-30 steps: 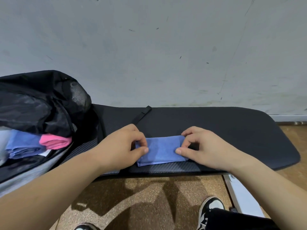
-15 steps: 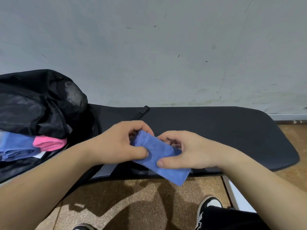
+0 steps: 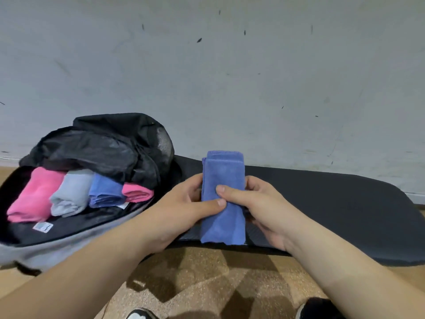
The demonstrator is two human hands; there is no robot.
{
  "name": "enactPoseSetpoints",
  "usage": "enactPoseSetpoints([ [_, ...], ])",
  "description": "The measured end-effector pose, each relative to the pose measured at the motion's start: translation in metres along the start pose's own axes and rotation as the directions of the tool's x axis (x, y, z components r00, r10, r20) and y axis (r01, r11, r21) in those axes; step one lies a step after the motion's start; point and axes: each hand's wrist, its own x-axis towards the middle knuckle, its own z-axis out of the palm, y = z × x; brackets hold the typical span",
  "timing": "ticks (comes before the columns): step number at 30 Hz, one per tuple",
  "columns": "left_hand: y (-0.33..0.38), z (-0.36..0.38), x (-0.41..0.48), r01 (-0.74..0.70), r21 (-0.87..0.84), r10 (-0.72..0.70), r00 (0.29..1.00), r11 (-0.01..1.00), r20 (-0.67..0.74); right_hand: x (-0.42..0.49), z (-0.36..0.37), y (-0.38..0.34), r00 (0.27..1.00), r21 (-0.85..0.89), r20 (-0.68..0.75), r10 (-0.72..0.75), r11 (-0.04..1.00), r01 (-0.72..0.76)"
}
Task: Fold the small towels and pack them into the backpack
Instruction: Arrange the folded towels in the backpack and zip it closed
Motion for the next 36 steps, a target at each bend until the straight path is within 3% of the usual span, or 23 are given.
enactPoseSetpoints([
  [2, 0.004, -0.018, -0.014, -0.007, 0.042, 0.009, 0.999, 0.999, -0.051, 0.002, 0.019, 0.002, 0.999, -0.050, 0.007, -0.034, 0.998, 0.034],
  [6, 0.006, -0.063, -0.043, 0.007, 0.114, 0.019, 0.974, 0.993, -0.224, 0.009, 0.058, 0.015, 0.991, -0.329, 0.022, -0.130, 0.935, 0.130],
  [10, 0.002, -0.116, -0.069, 0.009, 0.212, 0.103, 0.854, 0.977, -0.509, 0.025, 0.104, 0.022, 0.959, -0.433, -0.005, -0.283, 0.865, 0.253],
  [14, -0.005, -0.166, -0.098, 0.100, 0.251, 0.113, 0.696, 0.963, -0.710, 0.059, 0.150, 0.011, 0.881, -0.639, 0.137, -0.453, 0.639, 0.428],
  [18, -0.022, -0.202, -0.118, 0.213, 0.272, 0.095, 0.597, 0.939, -0.796, 0.098, 0.188, 0.000, 0.822, -0.777, 0.316, -0.473, 0.369, 0.511],
  [23, -0.060, -0.229, -0.124, 0.436, 0.405, 0.037, 0.643, 0.804, -0.765, 0.128, 0.208, 0.005, 0.845, -0.867, 0.379, -0.376, 0.176, 0.467],
  [25, -0.067, -0.235, -0.122, 0.515, 0.499, 0.099, 0.620, 0.697, -0.778, 0.134, 0.208, 0.007, 0.853, -0.881, 0.385, -0.352, 0.134, 0.453],
  [27, -0.066, -0.236, -0.119, 0.599, 0.627, 0.273, 0.578, 0.499, -0.769, 0.139, 0.205, 0.007, 0.847, -0.886, 0.399, -0.351, 0.090, 0.454],
  [30, -0.073, -0.234, -0.111, 0.414, 0.895, 0.544, 0.720, 0.164, -0.432, 0.142, 0.200, 0.004, 0.822, -0.878, 0.433, -0.370, 0.033, 0.477],
  [32, -0.084, -0.237, -0.108, 0.318, 0.948, 0.499, 0.818, 0.025, -0.287, 0.143, 0.198, 0.003, 0.815, -0.871, 0.454, -0.361, 0.012, 0.491],
  [34, -0.077, -0.236, -0.111, 0.368, 0.927, 0.339, 0.866, 0.063, -0.367, 0.142, 0.199, 0.002, 0.803, -0.870, 0.466, -0.370, -0.028, 0.492],
  [36, -0.071, -0.234, -0.117, 0.486, 0.868, 0.213, 0.841, 0.102, -0.496, 0.139, 0.203, 0.004, 0.746, -0.852, 0.499, -0.440, -0.094, 0.515],
])
